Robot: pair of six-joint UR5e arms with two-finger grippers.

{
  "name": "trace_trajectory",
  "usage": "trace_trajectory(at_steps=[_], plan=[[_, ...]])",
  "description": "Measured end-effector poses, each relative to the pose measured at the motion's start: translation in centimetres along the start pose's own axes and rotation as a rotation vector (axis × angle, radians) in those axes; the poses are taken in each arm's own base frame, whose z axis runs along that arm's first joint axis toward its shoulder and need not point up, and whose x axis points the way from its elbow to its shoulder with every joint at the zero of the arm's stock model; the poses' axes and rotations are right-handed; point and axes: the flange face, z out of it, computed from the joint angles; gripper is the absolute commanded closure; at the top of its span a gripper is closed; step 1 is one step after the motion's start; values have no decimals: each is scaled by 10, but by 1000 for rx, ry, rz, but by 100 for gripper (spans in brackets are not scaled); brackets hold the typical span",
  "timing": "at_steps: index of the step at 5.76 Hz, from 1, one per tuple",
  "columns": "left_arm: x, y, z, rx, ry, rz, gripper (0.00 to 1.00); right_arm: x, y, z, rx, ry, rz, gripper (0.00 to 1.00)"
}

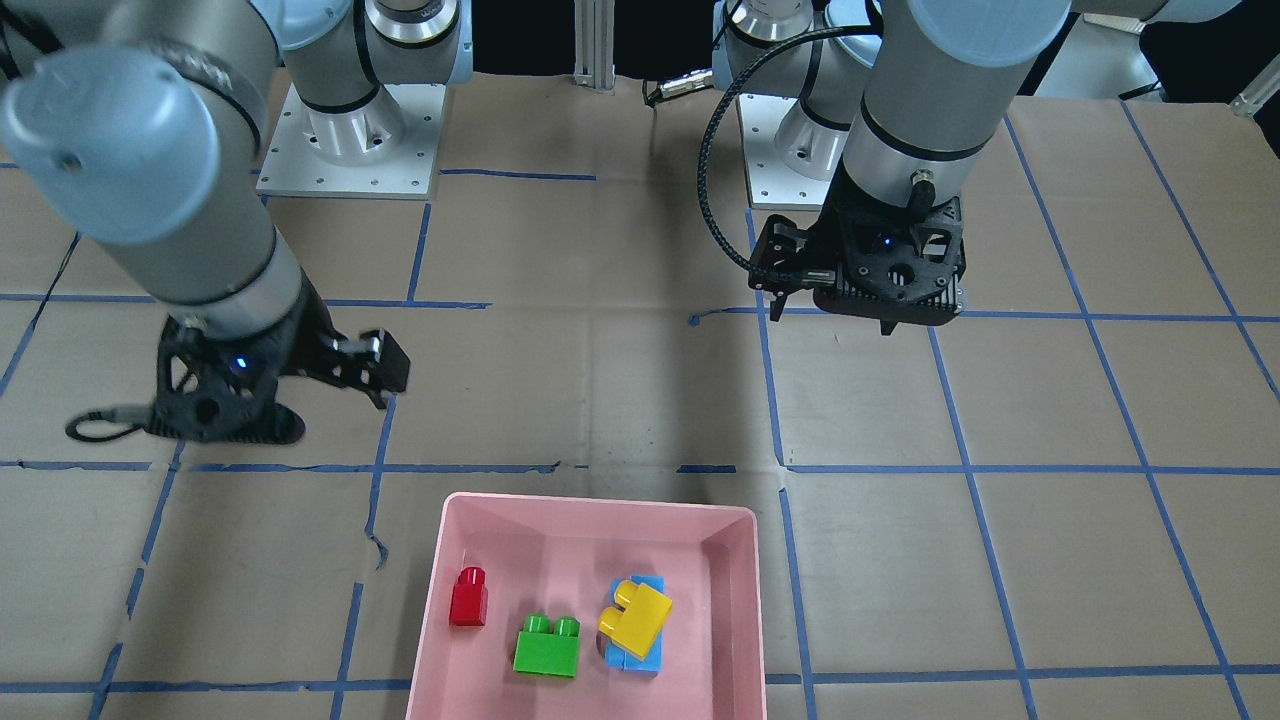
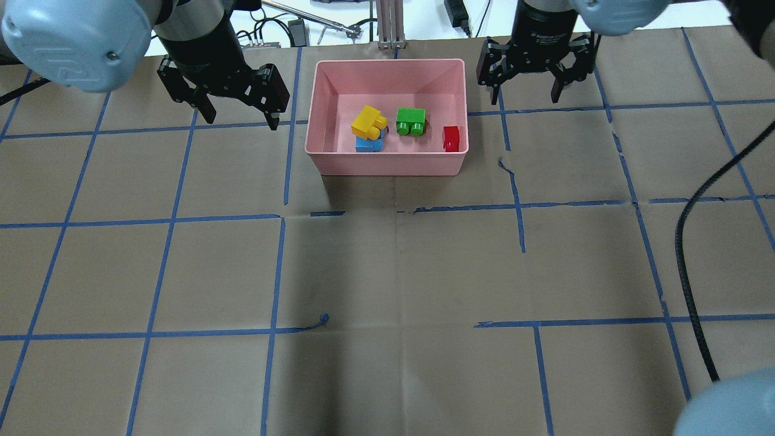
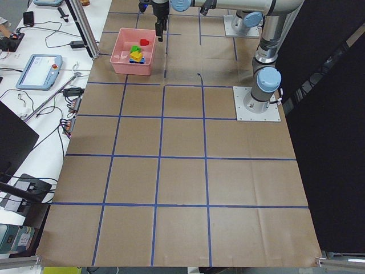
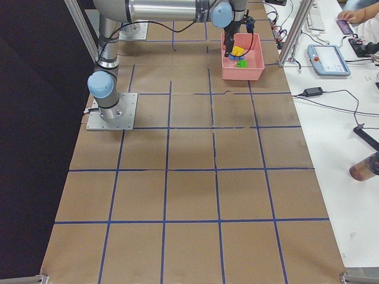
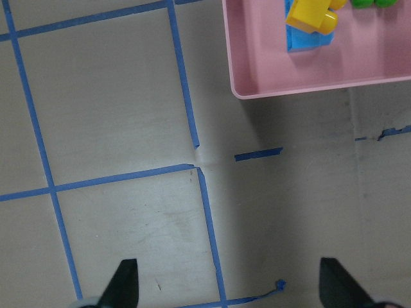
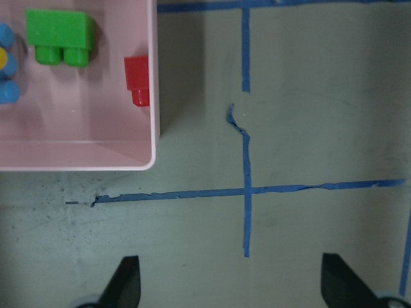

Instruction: Put all blocks into box

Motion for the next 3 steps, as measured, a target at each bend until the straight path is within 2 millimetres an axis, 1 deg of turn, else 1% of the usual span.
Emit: trace_trajectory(at_steps=[1,2,3], plan=[[-3,4,-3,-3,-1,-8,0,20,42,-18,0,-2,11,0],[-7,6,-6,-4,-1,-16,0,28,66,-30,-17,-5,25,0],[-8,8,-7,-4,0,-19,0,30,74,-36,-32,-8,33,0]])
